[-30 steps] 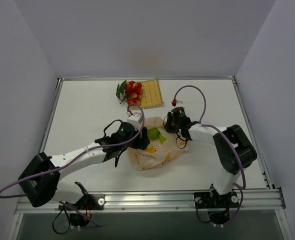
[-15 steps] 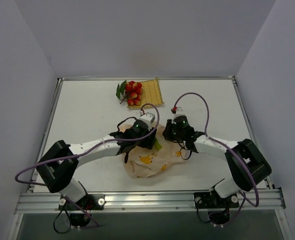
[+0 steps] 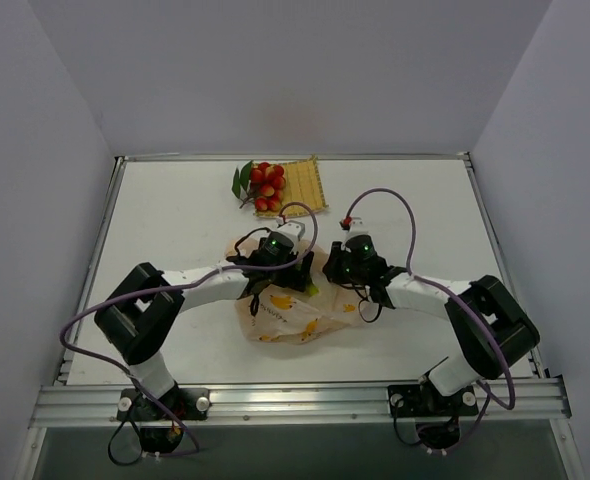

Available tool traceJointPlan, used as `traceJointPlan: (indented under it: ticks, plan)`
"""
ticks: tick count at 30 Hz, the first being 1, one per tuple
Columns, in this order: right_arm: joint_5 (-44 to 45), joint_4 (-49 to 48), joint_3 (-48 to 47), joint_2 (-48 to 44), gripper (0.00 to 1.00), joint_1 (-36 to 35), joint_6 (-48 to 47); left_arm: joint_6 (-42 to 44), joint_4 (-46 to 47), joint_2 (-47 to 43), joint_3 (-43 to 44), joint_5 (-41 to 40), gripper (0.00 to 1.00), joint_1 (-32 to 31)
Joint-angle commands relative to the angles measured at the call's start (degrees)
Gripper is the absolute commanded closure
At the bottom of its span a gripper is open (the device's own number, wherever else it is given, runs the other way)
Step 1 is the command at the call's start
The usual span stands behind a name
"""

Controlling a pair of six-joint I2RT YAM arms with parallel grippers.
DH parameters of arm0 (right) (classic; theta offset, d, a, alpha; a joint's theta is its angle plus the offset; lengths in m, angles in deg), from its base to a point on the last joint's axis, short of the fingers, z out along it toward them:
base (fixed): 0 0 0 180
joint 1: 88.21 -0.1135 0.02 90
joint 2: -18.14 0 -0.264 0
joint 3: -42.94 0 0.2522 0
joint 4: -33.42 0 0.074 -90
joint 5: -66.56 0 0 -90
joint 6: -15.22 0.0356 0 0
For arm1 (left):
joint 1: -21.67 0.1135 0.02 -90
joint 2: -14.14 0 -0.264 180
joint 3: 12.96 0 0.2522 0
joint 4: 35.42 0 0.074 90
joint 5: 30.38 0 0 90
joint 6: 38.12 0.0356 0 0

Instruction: Take the fake fruits out of the plastic bag

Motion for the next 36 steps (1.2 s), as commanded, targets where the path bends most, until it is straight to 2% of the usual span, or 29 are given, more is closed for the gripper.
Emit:
traceJointPlan:
  ticks: [1,6,8,9,12,13,15,16,19,26,32,36]
  plan:
    - [-0.5,-2.6,0.1,1.5,0.84,-0.8,0.4,0.9,5.3,1.1,2.3,4.8,0.12,2.5]
    - [-0.8,-3.1,-0.4,3.7,0.84,-1.0,0.3,2.2,8.6,2.7,3.3,9.2,0.06,3.6]
    - [-1.0,-3.2,-0.7,4.4,0.84,-1.1,0.4,2.6,9.4,4.0,3.9,9.9,0.06,3.7]
    - [-1.0,-3.2,-0.7,4.6,0.84,-1.1,0.3,2.6,10.6,4.3,4.0,10.0,0.09,3.7]
    - [-1.1,-3.3,-0.7,4.9,0.84,-1.0,0.2,2.2,14.6,4.9,3.0,9.9,0.26,3.7]
    - [-1.0,-3.3,-0.7,5.0,0.84,-0.9,0.2,1.8,15.2,4.7,2.2,9.3,0.43,3.8]
    - [-0.3,-3.1,-0.7,4.8,0.84,-0.8,0.2,1.7,14.9,4.2,1.9,8.6,0.59,3.9]
    - [-0.2,-3.0,-0.7,4.6,0.84,-0.8,0.2,1.7,14.4,3.2,1.6,7.9,0.72,3.9]
    - [0.5,-2.8,-0.6,4.0,0.84,-0.8,0.3,1.9,12.5,-0.8,-0.4,7.7,0.83,3.7]
    - [2.2,-2.4,-0.7,2.6,0.84,-0.7,0.7,0.3,4.3,-11.8,-4.8,13.9,0.90,3.4]
    - [2.6,-1.9,-1.0,2.4,0.83,-0.7,0.9,-1.8,-5.0,-21.5,-7.6,19.3,0.91,2.9]
    - [2.9,-1.9,-0.6,1.2,0.83,-0.6,1.0,-3.0,-7.8,-29.9,-8.2,20.7,0.91,2.7]
